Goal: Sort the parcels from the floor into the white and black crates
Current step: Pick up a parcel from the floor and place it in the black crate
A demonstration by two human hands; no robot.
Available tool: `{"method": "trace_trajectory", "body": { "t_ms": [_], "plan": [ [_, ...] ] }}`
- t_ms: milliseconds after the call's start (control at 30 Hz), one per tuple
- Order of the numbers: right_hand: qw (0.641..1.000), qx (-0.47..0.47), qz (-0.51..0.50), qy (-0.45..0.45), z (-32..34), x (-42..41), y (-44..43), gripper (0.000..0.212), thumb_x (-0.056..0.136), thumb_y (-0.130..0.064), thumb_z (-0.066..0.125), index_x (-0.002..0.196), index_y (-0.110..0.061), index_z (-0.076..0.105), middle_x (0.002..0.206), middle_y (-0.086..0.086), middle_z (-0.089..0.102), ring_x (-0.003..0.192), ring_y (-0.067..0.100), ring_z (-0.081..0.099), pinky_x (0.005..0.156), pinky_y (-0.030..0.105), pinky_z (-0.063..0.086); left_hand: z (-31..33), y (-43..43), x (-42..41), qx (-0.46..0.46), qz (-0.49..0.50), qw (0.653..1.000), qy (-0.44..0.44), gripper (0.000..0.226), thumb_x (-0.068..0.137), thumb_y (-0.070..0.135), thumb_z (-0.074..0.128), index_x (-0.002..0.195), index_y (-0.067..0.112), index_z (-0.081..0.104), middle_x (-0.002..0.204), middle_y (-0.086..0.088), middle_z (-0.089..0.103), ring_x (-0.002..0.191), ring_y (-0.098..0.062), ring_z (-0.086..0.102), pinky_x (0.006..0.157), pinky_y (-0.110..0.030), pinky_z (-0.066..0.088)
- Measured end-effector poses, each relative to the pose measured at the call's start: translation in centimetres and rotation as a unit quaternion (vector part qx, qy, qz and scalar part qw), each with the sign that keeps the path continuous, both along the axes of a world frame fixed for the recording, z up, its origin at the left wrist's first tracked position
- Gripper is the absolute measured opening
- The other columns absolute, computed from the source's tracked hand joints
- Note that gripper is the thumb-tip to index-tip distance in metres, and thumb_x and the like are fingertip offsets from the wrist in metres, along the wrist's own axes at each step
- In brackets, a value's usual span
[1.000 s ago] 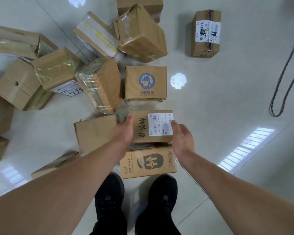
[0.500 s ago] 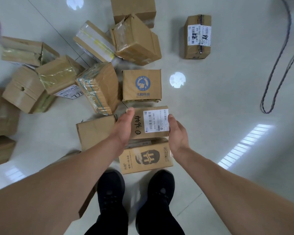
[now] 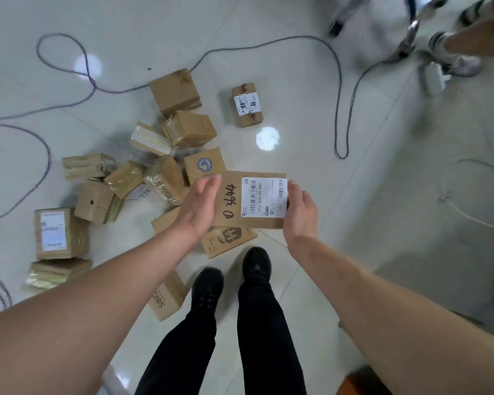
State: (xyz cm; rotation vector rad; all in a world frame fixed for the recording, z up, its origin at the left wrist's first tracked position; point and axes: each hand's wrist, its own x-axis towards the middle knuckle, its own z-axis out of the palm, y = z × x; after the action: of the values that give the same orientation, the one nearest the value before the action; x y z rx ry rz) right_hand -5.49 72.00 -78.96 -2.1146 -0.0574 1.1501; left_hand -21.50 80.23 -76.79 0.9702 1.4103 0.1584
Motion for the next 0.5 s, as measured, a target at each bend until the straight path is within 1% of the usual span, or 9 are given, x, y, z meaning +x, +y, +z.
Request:
{"method": "trace_trajectory", "body": {
  "t_ms": [33,67,133,167,267,367,433,500],
  "plan": [
    [1.000,0.003,-0.013,-0.009,2.4,0.4,-0.8,0.044,0.100,-0.051,0.046,0.089,-0.010,0.055,0.082,0.002,0.054,0.075,0.018,0.049,0.065,0.031,0.038,2.1,-0.4,0.3,0.010,-0.018,1.000,-0.005,0.069,0.071,0.087,0.037,0.103,0.032,0.062,0.106,-0.009,0.072,0.101,-0.030,0.069,0.095,-0.055,0.053],
    [0.999,0.007,-0.025,-0.019,4.5,0.8,-1.6,0.042,0.102,-0.050,0.046,0.086,-0.011,0.054,0.080,0.001,0.052,0.073,0.018,0.048,0.063,0.031,0.037,3.9,-0.8,0.7,0.016,-0.038,0.999,-0.006,0.075,0.070,0.093,0.037,0.104,0.031,0.062,0.105,-0.010,0.072,0.101,-0.032,0.069,0.094,-0.058,0.053],
    [0.998,0.014,-0.050,-0.038,8.8,1.6,-3.6,0.043,0.102,-0.050,0.045,0.082,-0.013,0.053,0.078,0.000,0.051,0.072,0.018,0.047,0.064,0.032,0.037,7.4,-1.5,1.4,0.019,-0.076,0.997,-0.009,0.092,0.064,0.102,0.036,0.116,0.030,0.061,0.106,-0.006,0.072,0.101,-0.031,0.069,0.093,-0.062,0.053],
    [0.997,0.021,-0.062,-0.049,11.0,1.9,-4.7,0.044,0.101,-0.052,0.045,0.083,-0.013,0.054,0.079,0.001,0.053,0.073,0.018,0.048,0.066,0.032,0.038,9.3,-2.0,2.0,0.023,-0.095,0.995,-0.015,0.094,0.065,0.101,0.036,0.119,0.028,0.059,0.106,-0.005,0.072,0.101,-0.030,0.069,0.092,-0.062,0.054],
    [0.990,0.040,-0.105,-0.087,17.0,2.9,-8.0,0.044,0.099,-0.052,0.046,0.087,-0.011,0.058,0.083,0.001,0.056,0.075,0.016,0.050,0.069,0.034,0.040,15.9,-3.5,4.4,0.042,-0.146,0.987,-0.041,0.086,0.072,0.092,0.035,0.122,0.026,0.058,0.105,-0.003,0.072,0.100,-0.027,0.070,0.089,-0.058,0.057],
    [0.977,0.059,-0.165,-0.120,22.7,4.5,-12.0,0.041,0.103,-0.046,0.049,0.095,-0.008,0.062,0.085,-0.004,0.058,0.075,0.011,0.052,0.067,0.027,0.039,21.8,-5.8,7.2,0.058,-0.203,0.974,-0.077,0.080,0.074,0.088,0.034,0.123,0.029,0.056,0.110,0.001,0.069,0.103,-0.025,0.068,0.091,-0.054,0.056],
    [0.972,0.061,-0.177,-0.143,25.1,5.5,-13.9,0.042,0.103,-0.046,0.048,0.100,-0.008,0.065,0.087,-0.005,0.060,0.077,0.008,0.053,0.067,0.023,0.039,24.0,-6.9,8.7,0.064,-0.220,0.969,-0.095,0.079,0.074,0.087,0.035,0.124,0.030,0.057,0.111,0.003,0.070,0.103,-0.024,0.069,0.092,-0.053,0.056],
    [0.961,0.075,-0.208,-0.167,28.4,6.6,-16.7,0.045,0.104,-0.049,0.046,0.098,-0.010,0.066,0.088,-0.006,0.062,0.079,0.009,0.055,0.068,0.024,0.040,26.9,-9.0,11.0,0.067,-0.246,0.960,-0.119,0.076,0.074,0.084,0.038,0.121,0.029,0.058,0.109,0.002,0.072,0.101,-0.024,0.071,0.092,-0.052,0.057]
  ]
}}
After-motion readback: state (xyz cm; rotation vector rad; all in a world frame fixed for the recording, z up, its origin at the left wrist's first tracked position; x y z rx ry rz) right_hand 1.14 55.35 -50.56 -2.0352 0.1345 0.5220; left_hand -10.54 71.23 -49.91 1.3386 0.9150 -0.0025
